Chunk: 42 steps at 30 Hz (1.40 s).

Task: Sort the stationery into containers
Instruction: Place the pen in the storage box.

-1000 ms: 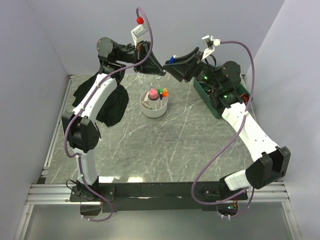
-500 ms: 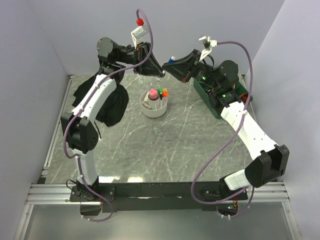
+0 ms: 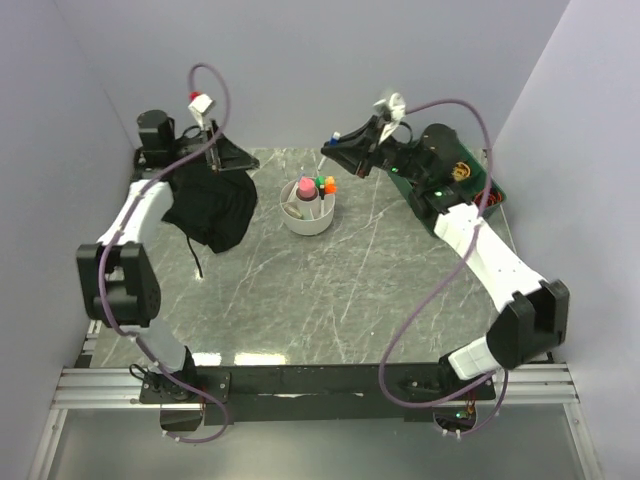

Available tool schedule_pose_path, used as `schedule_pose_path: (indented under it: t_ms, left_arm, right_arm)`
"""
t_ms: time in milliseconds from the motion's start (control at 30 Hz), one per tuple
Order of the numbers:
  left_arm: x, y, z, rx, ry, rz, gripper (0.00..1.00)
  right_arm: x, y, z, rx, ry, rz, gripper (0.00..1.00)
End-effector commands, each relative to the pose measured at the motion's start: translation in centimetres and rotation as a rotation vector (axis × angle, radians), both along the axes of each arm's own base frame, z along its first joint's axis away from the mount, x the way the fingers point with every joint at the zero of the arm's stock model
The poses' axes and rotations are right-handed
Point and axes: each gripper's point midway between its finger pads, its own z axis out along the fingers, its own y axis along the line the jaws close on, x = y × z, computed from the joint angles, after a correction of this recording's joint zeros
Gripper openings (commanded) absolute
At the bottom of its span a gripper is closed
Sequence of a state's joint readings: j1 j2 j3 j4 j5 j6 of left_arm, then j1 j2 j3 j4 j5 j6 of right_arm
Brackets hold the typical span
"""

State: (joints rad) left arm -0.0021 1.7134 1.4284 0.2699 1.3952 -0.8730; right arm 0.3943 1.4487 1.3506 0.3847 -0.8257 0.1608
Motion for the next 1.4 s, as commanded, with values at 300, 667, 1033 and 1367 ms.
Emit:
schedule_pose_path:
  t_ms: [300, 667, 1033, 1367]
  left_arm:
    - [2.0, 11.8, -10.4, 0.753, -0.028, 0.762, 1.00]
    - [2.3, 12.7, -9.8, 0.712, 0.001, 0.798, 1.00]
    - [2.3, 13.1, -10.2, 0.693, 0.029, 0.807, 0.99]
    - [2.8, 12.8, -9.4, 0.669, 0.022, 0.809, 0.99]
  right_arm:
    - [10.0, 1.8, -16.5, -0.293, -0.001, -0.188, 0.00]
    - [11.2, 2.5, -22.5, -0.393, 0.039, -0.232, 0.00]
    - [11.2, 2.2, -26.1, -0.438, 0.131, -0.260, 0.00]
    - [10.9, 1.6, -25.4, -0.423, 0.178, -0.305, 0.39]
